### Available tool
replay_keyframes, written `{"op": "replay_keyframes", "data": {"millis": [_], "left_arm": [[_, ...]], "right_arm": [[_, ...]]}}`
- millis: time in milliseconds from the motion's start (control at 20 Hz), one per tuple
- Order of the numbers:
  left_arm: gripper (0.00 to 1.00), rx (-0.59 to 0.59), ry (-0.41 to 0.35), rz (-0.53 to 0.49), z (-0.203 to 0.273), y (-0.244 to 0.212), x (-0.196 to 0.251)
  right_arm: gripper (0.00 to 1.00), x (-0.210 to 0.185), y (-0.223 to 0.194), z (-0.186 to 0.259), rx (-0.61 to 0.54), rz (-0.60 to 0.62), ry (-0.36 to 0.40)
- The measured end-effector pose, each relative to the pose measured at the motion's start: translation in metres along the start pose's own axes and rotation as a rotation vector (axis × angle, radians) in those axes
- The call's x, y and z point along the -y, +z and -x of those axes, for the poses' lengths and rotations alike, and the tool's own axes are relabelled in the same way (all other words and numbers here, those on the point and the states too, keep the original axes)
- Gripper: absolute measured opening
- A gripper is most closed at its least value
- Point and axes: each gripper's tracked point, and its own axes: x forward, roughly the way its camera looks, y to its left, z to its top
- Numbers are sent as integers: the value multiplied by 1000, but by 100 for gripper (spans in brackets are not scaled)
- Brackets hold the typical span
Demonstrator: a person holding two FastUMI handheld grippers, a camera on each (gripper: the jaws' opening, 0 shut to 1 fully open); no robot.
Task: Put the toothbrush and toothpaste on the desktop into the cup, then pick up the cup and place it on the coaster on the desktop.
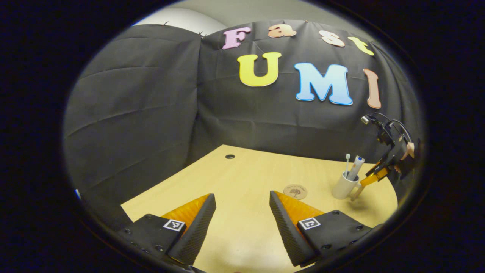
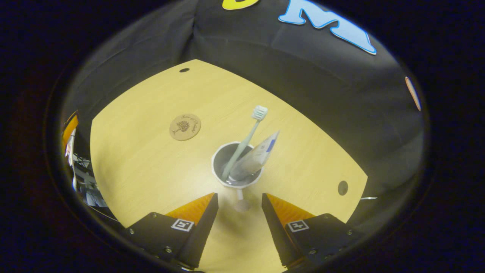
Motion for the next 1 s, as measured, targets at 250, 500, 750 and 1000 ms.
{"op": "replay_keyframes", "data": {"millis": [250, 500, 750, 1000], "left_arm": [[92, -3, 31, 2, -9, 4, 1], [92, -22, 43, -13, -2, -3, 4], [93, -34, 62, -14, 0, -7, 7], [93, -46, 55, -20, -1, -10, 15]], "right_arm": [[55, -2, -8, -24, -60, -7, 32], [48, -6, -9, -40, -65, 7, 60], [22, -5, -8, -48, -52, -3, 61], [10, -5, -13, -48, -5, -50, 38]]}}
